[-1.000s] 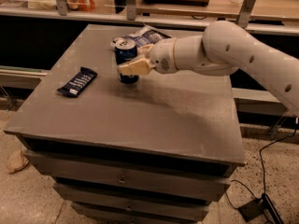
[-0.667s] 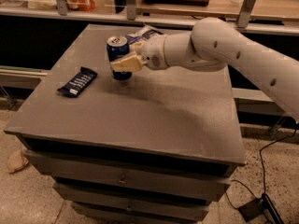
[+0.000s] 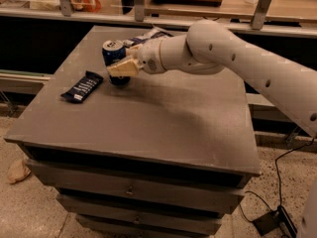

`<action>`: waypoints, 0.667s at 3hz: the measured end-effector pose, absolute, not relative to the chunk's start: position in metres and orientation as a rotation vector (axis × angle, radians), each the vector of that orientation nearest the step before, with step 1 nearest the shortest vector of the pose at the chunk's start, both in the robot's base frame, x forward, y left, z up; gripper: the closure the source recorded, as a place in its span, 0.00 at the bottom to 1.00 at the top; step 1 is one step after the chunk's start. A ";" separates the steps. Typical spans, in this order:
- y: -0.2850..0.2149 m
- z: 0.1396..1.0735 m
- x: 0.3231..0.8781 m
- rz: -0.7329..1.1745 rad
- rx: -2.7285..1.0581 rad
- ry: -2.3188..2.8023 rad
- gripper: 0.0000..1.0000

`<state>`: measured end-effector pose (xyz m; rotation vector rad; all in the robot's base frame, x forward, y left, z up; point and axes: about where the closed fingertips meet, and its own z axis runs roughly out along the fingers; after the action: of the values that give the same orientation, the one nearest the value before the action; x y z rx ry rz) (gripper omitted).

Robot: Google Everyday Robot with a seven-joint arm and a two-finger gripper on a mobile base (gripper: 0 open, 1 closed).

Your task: Move pepsi can near rxbar blueberry

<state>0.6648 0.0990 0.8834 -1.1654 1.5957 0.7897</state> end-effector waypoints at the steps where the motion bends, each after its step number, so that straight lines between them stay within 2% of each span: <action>1: 0.110 0.881 0.669 0.806 -1.170 1.586 1.00; 2: 0.118 0.878 0.668 0.835 -1.167 1.589 0.84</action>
Offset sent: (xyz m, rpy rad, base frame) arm 0.0032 0.0211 -0.0078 0.0356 0.0448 0.0290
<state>0.6677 0.1175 0.8785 -1.1672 1.5891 0.8346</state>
